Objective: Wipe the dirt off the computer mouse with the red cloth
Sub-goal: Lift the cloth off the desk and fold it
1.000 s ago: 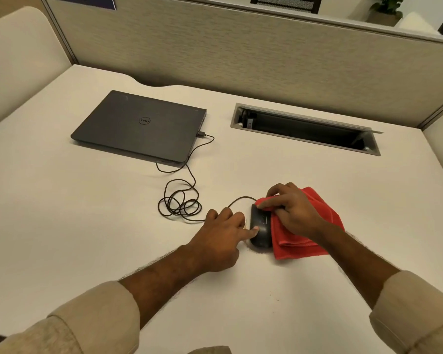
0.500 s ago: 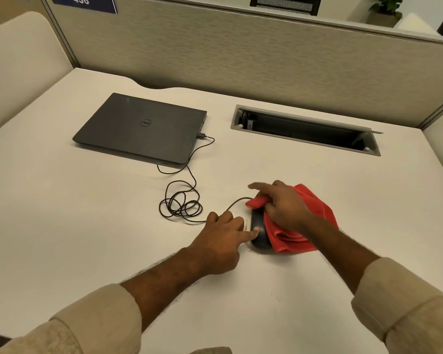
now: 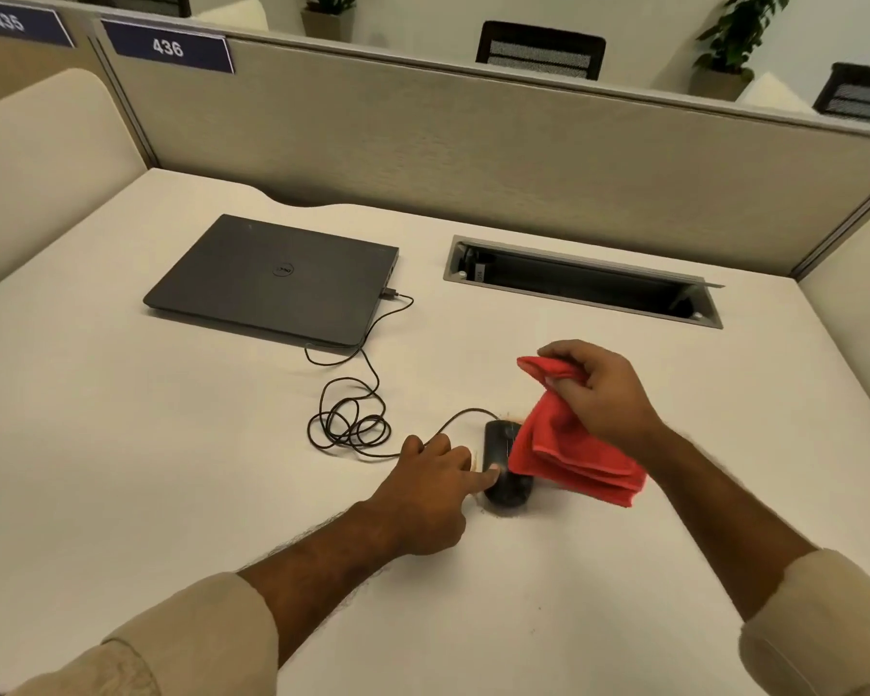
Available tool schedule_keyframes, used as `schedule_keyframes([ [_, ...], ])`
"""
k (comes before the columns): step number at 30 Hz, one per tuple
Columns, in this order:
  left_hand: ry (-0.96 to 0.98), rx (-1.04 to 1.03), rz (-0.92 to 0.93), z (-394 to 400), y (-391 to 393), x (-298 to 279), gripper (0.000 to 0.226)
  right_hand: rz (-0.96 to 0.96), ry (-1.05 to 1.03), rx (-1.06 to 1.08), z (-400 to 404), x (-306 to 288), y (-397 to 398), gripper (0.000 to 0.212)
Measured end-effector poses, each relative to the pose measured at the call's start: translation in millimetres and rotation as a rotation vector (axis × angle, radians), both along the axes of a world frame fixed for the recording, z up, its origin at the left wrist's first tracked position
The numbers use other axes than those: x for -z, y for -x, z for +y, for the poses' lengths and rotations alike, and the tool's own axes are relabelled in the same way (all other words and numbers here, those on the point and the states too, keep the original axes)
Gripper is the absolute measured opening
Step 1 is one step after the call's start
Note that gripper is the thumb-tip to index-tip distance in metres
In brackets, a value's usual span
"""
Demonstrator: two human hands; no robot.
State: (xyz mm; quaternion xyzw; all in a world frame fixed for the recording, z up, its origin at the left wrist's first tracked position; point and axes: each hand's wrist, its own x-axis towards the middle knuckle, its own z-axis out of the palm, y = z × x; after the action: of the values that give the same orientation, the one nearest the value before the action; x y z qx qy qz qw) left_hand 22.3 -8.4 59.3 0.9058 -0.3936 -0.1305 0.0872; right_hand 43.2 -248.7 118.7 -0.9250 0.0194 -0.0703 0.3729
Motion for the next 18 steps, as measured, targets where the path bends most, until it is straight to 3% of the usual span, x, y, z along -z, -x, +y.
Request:
schedule_keyframes([
  [3, 0.069, -0.04, 0.0, -5, 0, -12, 0.058, -0.048, -0.158, 0.059, -4, -30, 13, 0.031],
  [5, 0.317, -0.181, 0.085, -13, 3, -29, 0.052, -0.083, -0.311, 0.1, -4, -44, 23, 0.032],
  [8, 0.789, -0.319, 0.524, -31, 4, -70, 0.061, -0.142, -0.5, 0.155, 3, -61, 36, 0.034],
  [10, 0.905, -0.282, 0.715, -43, 6, -97, 0.065, -0.173, -0.594, 0.227, 11, -68, 41, 0.035],
  [13, 0.791, -0.284, 0.555, -55, 6, -120, 0.065, -0.136, -0.724, 0.328, 19, -76, 44, 0.043],
  [16, 0.65, -0.323, 0.314, -58, -7, -137, 0.014, -0.066, -0.867, 0.321, 18, -79, 50, 0.064],
  [18, 0.543, -0.257, 0.275, -54, -20, -155, 0.013, -0.054, -0.837, 0.333, 12, -74, 57, 0.061],
])
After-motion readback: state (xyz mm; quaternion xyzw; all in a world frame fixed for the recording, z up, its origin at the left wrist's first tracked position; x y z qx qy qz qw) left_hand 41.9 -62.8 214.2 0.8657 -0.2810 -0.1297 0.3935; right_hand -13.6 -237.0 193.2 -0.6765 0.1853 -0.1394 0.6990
